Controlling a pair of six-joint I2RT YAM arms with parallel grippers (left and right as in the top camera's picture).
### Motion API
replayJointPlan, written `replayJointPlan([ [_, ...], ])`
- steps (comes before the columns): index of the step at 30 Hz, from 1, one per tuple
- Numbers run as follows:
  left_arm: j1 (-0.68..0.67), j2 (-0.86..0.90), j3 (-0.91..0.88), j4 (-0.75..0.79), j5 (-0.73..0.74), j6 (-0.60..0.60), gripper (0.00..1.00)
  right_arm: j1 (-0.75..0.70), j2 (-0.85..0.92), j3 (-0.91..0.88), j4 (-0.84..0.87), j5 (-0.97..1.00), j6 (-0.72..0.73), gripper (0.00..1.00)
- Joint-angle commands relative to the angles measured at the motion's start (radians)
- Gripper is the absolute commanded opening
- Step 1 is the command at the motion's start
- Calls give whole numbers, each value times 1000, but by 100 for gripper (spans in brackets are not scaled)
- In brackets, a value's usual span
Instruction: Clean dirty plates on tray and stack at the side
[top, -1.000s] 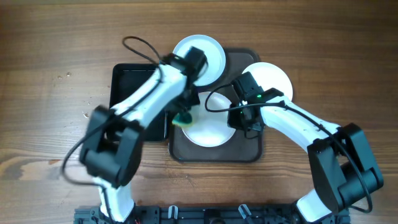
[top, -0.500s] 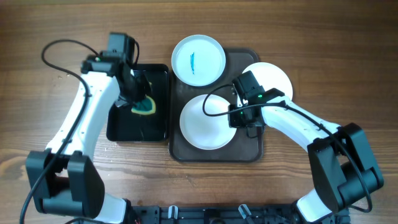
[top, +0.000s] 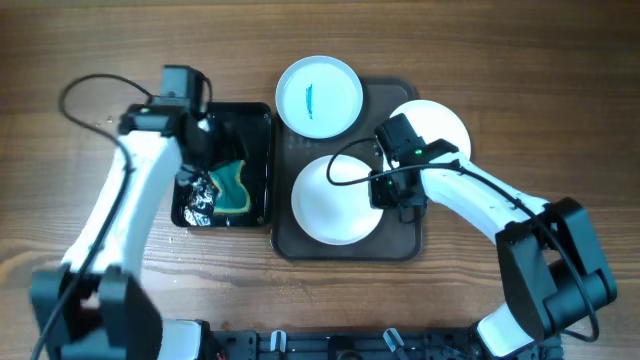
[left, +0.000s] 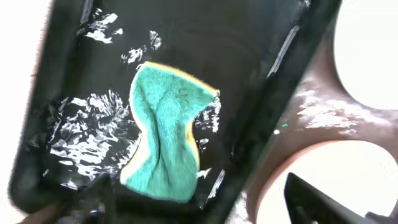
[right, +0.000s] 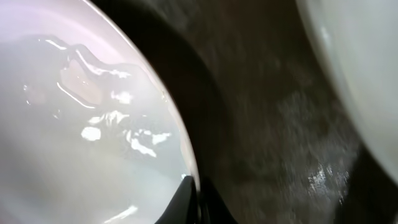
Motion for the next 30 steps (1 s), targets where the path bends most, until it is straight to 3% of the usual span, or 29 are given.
replayJointPlan([
  [1,79,-136,81,-61,24,14,100,-2,-39,81,-77,60,-20,4],
  [8,246,-307,86,-113,23,11,100,5,-85,257,-236,145,-47,4],
  [14,287,-319,86,-126,23,11,100,79,-86,352,-269,322,-99,4],
  [16,287,-319,86,-126,23,11,100,85,-86,357,-266,312,-97,4],
  [21,287,-319,86,-126,23,11,100,91,-86,383,-231,77,-175,4],
  [30,287,-319,86,-126,23,11,100,193,-84,568,-160,190,-175,4],
])
